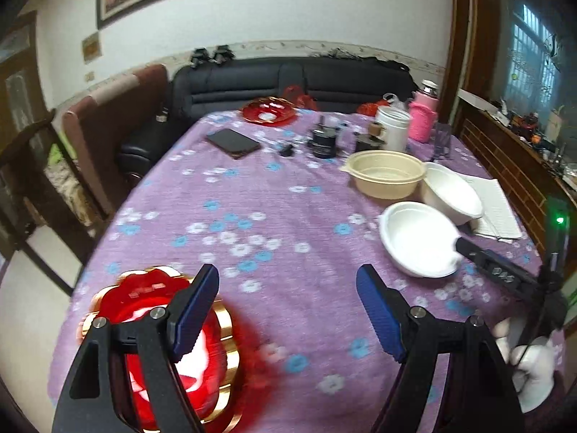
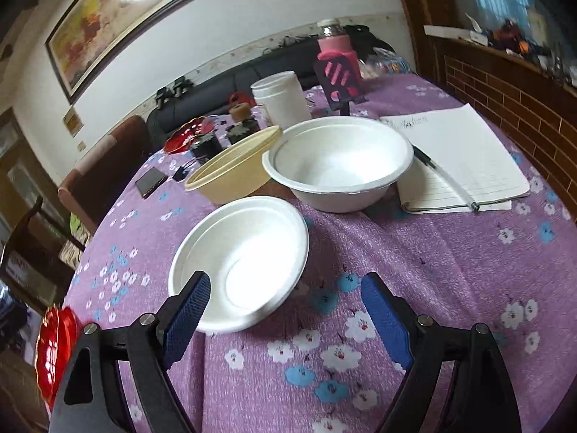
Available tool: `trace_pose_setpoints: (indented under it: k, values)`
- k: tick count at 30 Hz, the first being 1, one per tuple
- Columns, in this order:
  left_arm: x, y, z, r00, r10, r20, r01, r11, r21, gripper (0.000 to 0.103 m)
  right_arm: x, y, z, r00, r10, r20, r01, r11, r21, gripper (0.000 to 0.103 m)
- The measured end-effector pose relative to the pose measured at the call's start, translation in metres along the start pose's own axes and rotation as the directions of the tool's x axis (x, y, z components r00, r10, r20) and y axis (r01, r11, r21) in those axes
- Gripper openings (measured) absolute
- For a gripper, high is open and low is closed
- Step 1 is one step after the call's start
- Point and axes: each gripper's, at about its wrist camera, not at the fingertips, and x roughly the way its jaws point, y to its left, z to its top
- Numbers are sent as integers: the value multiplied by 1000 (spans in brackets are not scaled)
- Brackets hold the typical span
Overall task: Organize plates and bowls
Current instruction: 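Move both tools toward the white paper bowl on the tablecloth, then grasp the white paper bowl rim with both tools, then carry the white bowl with both tools and lower it onto the red plate stack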
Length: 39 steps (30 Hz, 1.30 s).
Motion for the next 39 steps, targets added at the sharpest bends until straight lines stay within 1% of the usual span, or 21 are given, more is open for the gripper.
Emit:
trace_pose_setpoints:
  k: [2,3,4,6,7,9,10,11,13,15,16,17,21,26,29,30,32,34,35,37,39]
  values:
    - [14,-12,7,998,-59,-31,59,998,-17,78,8,1,3,1000,-9,5,9,1000,6,88]
    - [23,-18,10,994,-92,-56,90,996,-28,78,13,1,4,1000,-12,4,12,1000,7,85]
    - [30,-22,11,991,-108,-76,105,994,-38,78,16,1,5,1000,-15,4,15,1000,8,78]
    - [43,-31,14,986,-131,-98,126,990,-58,78,26,-2,5,1000,-20,0,20,1000,11,66]
    - [51,-36,16,985,-141,-104,135,989,-68,78,30,-4,5,1000,-16,-5,16,1000,15,64]
    - [63,-43,18,981,-155,-113,146,986,-81,78,40,-11,3,999,27,-33,-26,999,37,59]
    - [72,-47,20,978,-169,-119,159,983,-90,78,44,-12,3,998,39,-46,-37,998,44,53]
    - [80,-50,21,975,-183,-124,171,980,-101,78,50,-14,2,996,58,-70,-54,997,55,50]
    - [100,-55,25,970,-194,-145,176,976,-129,78,55,-17,0,992,73,-100,-66,995,73,40]
    - [122,-59,28,964,-209,-163,182,970,-162,70,55,-19,0,990,89,-108,-80,993,82,35]
    - [131,-61,30,962,-211,-173,183,969,-167,60,55,-19,0,990,94,-109,-86,993,82,35]
    - [141,-64,32,961,-205,-187,175,970,-167,58,54,-19,-1,989,97,-112,-88,993,82,35]
    - [168,-74,35,952,-212,-219,176,969,-174,58,54,-19,-1,988,97,-119,-89,993,77,35]
    - [186,-88,37,954,-189,-232,164,979,-120,58,55,-17,0,989,88,-123,-81,995,60,35]
    - [194,-91,35,950,-188,-250,164,980,-112,56,54,-15,1,990,79,-120,-74,996,44,35]
    - [197,-91,35,949,-188,-253,165,980,-111,53,55,-14,1,990,81,-119,-76,996,43,35]
    - [198,-95,34,941,-220,-257,198,974,-108,31,54,-13,1,989,91,-114,-87,995,42,35]
    - [194,-101,36,940,-226,-255,211,974,-85,19,53,-12,0,990,89,-111,-85,996,36,35]
    - [189,-105,36,947,-208,-244,199,978,-62,18,53,-12,0,990,86,-111,-83,996,34,35]
    - [182,-110,36,953,-200,-226,197,980,-37,15,54,-12,0,989,94,-115,-90,995,40,34]
    - [174,-112,37,959,-191,-211,191,981,-21,14,53,-12,-1,988,99,-115,-95,995,41,30]
